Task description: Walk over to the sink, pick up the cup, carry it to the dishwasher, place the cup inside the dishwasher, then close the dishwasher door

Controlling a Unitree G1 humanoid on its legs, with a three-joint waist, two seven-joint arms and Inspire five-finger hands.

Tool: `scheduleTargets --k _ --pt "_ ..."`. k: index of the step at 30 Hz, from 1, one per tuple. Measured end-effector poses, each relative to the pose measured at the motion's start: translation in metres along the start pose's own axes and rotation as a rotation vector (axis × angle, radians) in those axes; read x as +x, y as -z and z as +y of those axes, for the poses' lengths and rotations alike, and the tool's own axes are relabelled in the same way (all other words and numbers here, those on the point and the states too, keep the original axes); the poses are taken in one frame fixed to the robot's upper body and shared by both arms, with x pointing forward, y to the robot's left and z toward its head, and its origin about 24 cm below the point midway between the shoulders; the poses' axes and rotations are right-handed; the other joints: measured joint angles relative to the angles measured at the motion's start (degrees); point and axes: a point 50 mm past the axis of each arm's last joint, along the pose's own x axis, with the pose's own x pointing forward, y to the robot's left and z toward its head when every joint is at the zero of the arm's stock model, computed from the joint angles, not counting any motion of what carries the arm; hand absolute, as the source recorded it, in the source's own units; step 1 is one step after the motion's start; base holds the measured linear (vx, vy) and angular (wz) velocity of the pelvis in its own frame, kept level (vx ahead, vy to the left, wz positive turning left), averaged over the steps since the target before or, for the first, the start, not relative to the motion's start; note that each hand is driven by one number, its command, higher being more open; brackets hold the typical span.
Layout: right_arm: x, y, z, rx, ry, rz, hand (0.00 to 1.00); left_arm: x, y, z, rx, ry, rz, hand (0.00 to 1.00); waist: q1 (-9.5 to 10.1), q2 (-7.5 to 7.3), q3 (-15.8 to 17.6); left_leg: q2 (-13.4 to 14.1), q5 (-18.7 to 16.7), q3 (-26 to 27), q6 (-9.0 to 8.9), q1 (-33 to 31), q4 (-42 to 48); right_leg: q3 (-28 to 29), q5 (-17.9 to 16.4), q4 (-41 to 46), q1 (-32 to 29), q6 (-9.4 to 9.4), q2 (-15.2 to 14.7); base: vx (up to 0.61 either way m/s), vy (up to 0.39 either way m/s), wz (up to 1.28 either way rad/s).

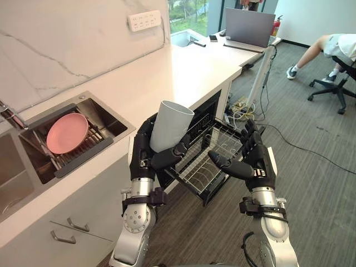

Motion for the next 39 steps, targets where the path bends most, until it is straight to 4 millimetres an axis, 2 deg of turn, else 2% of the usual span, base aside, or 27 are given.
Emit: scheduleTargets --k 9,21,31,39 --pt "0.007 -0.011 0.017 0.155 -0.102 -0.061 1.00 0.017 -0.004 0.005 0.066 -0.047 -0.054 0.00 -0.07 -0.34 -0.5 -0.3 0.6 0.9 0.46 0.6 -1.4 0.8 1.2 -1.1 0.1 0.47 0.0 -0.01 0.006 -0.05" --pt "0.007 -0.010 0.032 0.229 -0.180 -0.049 1.00 0.017 0.004 0.003 0.090 -0.054 -0.029 0.00 -0.74 -1.47 -1.4 -1.4 2.0 1.0 1.02 0.4 -3.5 1.1 2.2 -2.6 -0.6 0.97 -0.5 -0.01 0.003 -0.01" --pt "0.006 -0.006 0.040 0.253 -0.190 -0.030 1.00 0.007 0.005 -0.031 0.120 0.079 -0.045 0.00 -1.16 -1.46 -1.7 -1.8 3.4 -0.2 1.29 0.2 -5.6 -0.2 2.3 -2.9 -0.8 1.12 -0.9 -0.01 -0.011 0.07" --pt "0.004 0.003 0.043 0.267 -0.165 0.011 1.00 0.002 0.004 -0.043 0.174 0.135 -0.074 0.00 -1.28 -1.44 -2.2 -1.9 4.5 -1.3 1.32 0.1 -6.5 -1.4 2.3 -2.9 -0.9 1.15 -1.0 -0.04 -0.023 0.07"
